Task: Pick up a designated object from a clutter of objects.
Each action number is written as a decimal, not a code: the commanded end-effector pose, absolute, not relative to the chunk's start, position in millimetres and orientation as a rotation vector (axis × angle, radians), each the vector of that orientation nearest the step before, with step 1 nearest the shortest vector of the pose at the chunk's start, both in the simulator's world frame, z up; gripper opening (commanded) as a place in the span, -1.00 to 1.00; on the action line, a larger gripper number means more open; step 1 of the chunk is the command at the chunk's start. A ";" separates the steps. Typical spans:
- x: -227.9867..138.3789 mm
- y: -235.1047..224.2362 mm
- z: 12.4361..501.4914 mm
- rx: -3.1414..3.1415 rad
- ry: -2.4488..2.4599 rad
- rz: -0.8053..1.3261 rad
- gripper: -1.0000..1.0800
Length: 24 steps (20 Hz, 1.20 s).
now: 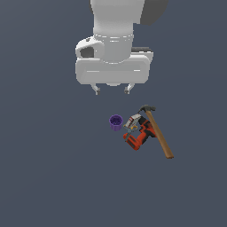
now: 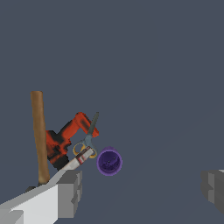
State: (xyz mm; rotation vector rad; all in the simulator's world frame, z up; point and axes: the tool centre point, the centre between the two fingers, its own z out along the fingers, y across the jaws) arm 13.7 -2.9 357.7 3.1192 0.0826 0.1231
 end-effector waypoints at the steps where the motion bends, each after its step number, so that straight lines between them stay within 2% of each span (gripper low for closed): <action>1: 13.7 -2.7 357.2 3.119 0.081 0.122 0.92; 12: 12.3 10.0 332.1 3.124 -0.052 0.112 0.92; 24: 1.5 41.4 270.7 3.110 -0.384 0.085 0.92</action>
